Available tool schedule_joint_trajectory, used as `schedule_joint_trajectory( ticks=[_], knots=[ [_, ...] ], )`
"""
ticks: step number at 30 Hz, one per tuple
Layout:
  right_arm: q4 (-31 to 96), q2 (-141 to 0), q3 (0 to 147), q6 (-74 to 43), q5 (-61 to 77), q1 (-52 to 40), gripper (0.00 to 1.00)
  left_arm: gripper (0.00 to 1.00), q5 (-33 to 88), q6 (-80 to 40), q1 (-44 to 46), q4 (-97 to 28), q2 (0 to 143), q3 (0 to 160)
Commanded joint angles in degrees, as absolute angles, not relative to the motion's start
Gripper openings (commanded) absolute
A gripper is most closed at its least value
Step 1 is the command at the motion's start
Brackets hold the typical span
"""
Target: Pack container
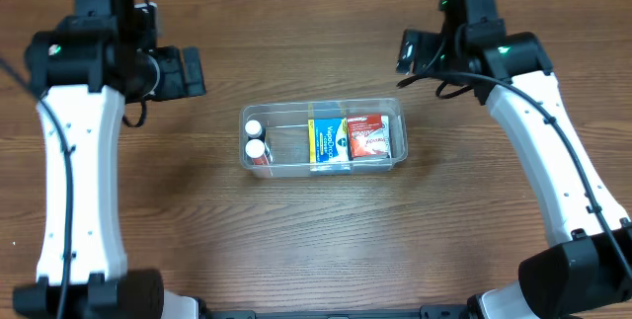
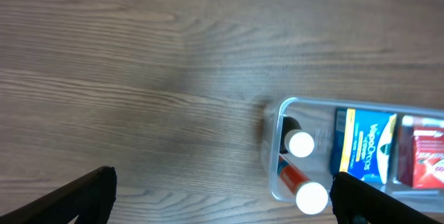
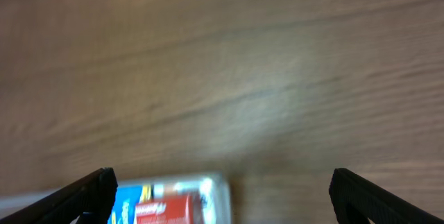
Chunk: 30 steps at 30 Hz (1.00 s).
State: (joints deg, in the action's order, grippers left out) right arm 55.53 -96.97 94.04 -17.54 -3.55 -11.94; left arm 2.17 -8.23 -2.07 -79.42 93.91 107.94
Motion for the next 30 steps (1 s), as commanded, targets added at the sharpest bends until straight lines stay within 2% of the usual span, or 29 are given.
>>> schedule_joint_trajectory(
  ticks=[1,7,13,17,24,27,30],
  knots=[
    [54.8,-96.9,94.6,-16.8,-4.4,-8.6,1.00,1.00,3.9,-4.9,-1.7,-79.3,99.9,107.7],
    [60.8,-95.3,94.6,-17.4,-4.7,-7.3,1.00,1.00,5.7,-1.7,-1.9,-80.0,103.2,107.7],
    [63.8,-86.9,92.4,-20.0,-8.6,-7.4,1.00,1.00,7.6,0.5,-1.6,-82.5,96.2,107.4],
    [61.5,-74.4,82.2,-20.0,-8.8,-7.4,1.00,1.00,7.5,2.4,0.3,-79.6,83.5,100.6],
    [57.5,-50.7,58.5,-19.9,-9.0,-7.4,1.00,1.00,7.5,2.6,0.8,-70.0,55.0,73.5],
    [59.4,-45.3,53.6,-20.0,-9.0,-7.4,1.00,1.00,7.4,1.9,0.8,-68.6,43.9,65.2],
    [62.3,-44.8,53.3,-20.0,-9.0,-7.4,1.00,1.00,7.5,-1.7,0.8,-68.4,39.2,62.0]
  ],
)
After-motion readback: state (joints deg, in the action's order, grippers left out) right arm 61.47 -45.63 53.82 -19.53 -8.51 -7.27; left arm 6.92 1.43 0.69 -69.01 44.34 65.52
